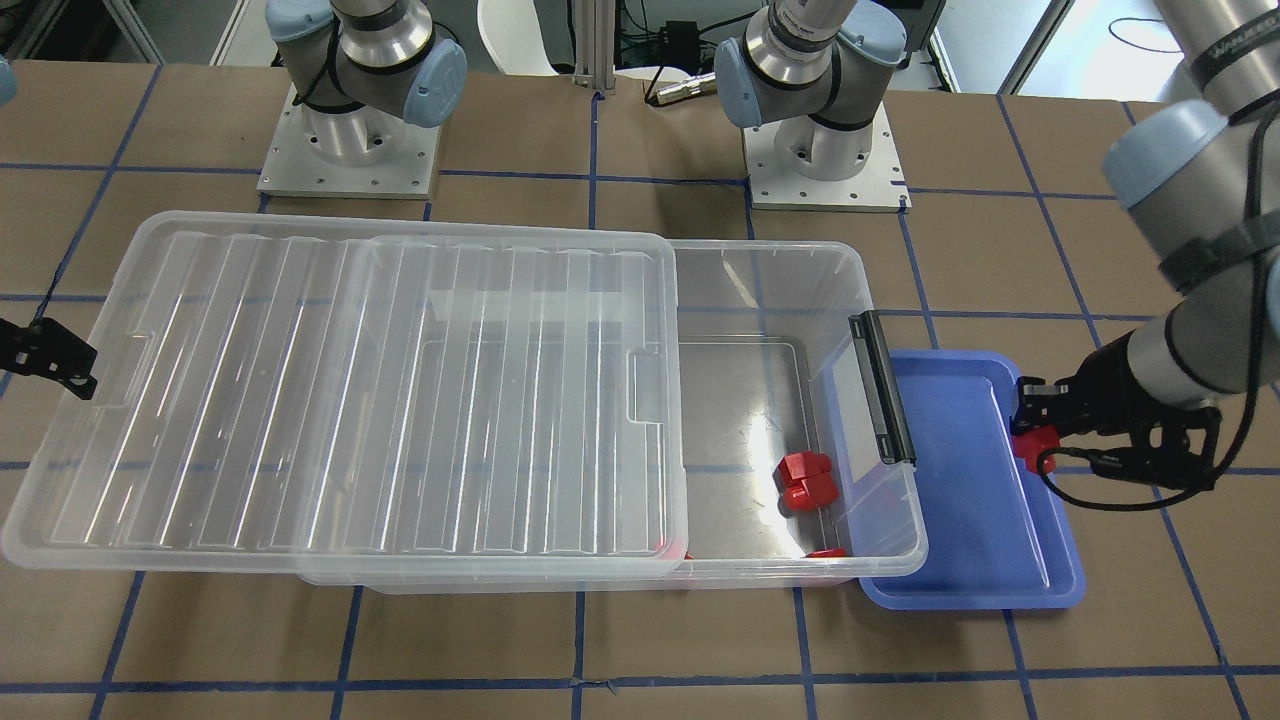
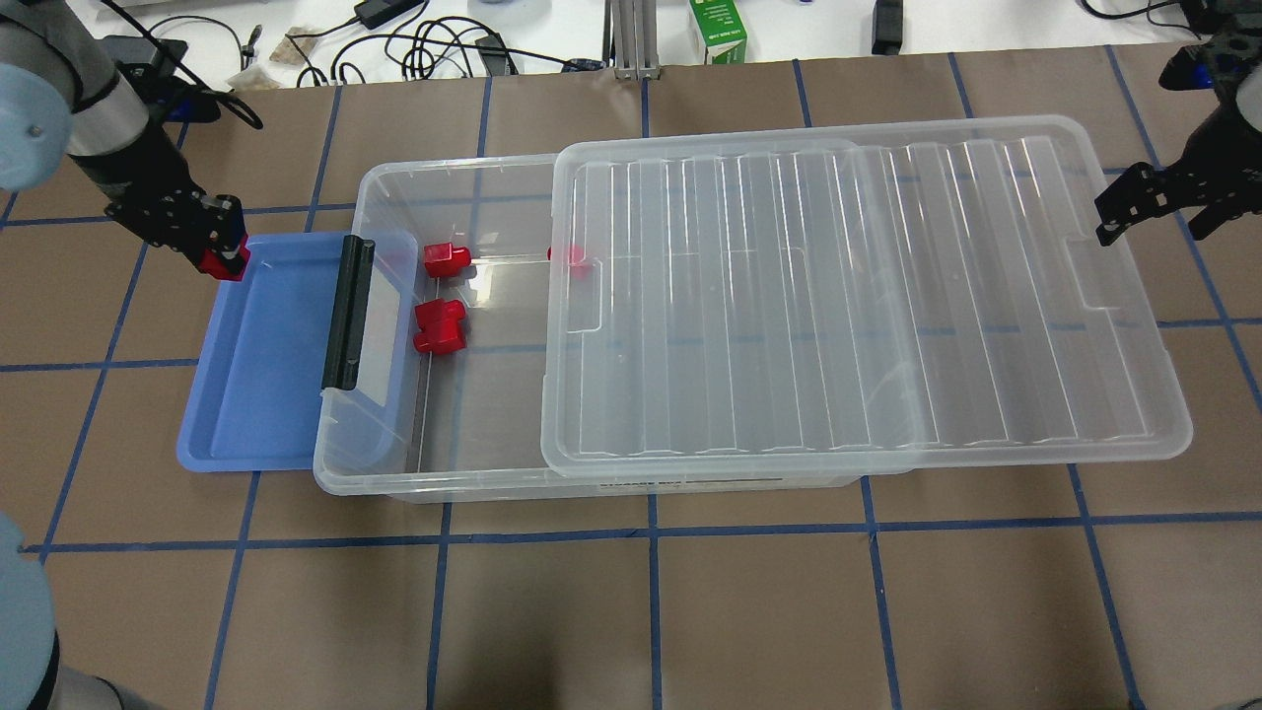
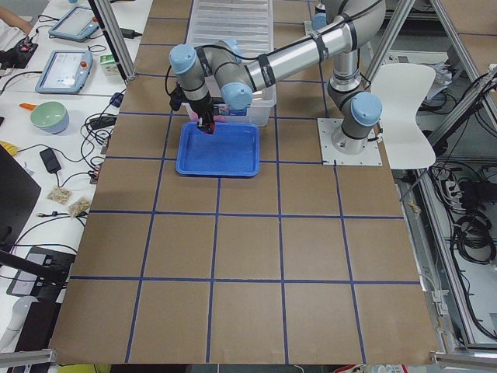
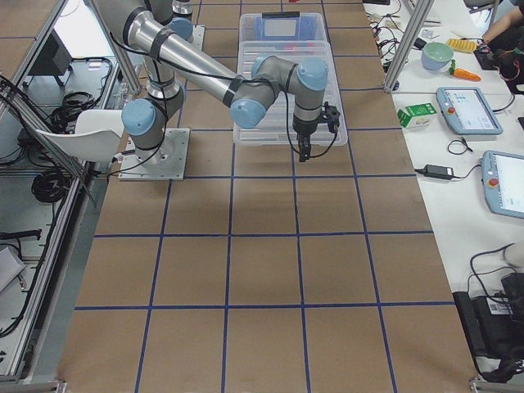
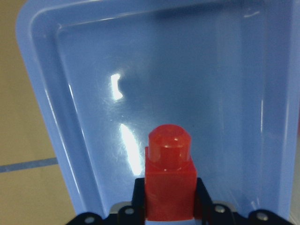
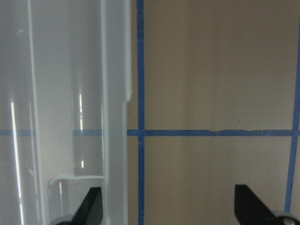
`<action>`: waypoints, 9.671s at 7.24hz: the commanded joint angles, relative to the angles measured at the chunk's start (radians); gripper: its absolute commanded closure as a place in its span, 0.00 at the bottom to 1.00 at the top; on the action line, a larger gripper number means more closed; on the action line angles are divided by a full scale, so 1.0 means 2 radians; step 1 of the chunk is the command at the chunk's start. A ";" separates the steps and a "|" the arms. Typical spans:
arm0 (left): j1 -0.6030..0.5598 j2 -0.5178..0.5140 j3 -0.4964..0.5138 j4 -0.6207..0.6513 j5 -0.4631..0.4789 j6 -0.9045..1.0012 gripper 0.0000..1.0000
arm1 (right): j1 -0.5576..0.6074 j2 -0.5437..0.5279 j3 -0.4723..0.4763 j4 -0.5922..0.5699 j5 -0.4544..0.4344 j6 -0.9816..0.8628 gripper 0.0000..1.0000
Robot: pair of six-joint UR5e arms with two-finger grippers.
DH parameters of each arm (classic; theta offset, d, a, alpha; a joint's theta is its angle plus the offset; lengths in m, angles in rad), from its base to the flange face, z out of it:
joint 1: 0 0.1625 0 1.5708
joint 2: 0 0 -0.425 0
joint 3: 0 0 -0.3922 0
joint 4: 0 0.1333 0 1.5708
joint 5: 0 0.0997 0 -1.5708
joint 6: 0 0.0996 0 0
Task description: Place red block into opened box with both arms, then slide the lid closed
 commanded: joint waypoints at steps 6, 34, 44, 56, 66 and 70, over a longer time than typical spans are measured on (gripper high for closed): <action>-0.161 0.063 0.010 -0.063 -0.051 -0.244 1.00 | 0.009 -0.089 -0.111 0.212 0.010 0.008 0.00; -0.191 0.098 0.014 -0.074 -0.041 -0.255 0.00 | 0.232 -0.056 -0.108 0.169 0.001 0.265 0.00; -0.153 0.169 -0.037 -0.109 -0.027 -0.210 0.00 | 0.085 -0.058 -0.109 0.169 -0.021 0.042 0.00; -0.153 0.169 -0.045 -0.104 -0.029 -0.212 0.00 | -0.032 -0.015 0.033 0.007 -0.018 -0.070 0.00; -0.154 0.173 -0.044 -0.102 -0.030 -0.212 0.00 | 0.046 -0.021 0.050 0.006 0.014 0.028 0.00; -0.154 0.173 -0.044 -0.102 -0.030 -0.212 0.00 | 0.119 -0.021 0.050 -0.005 0.013 0.113 0.00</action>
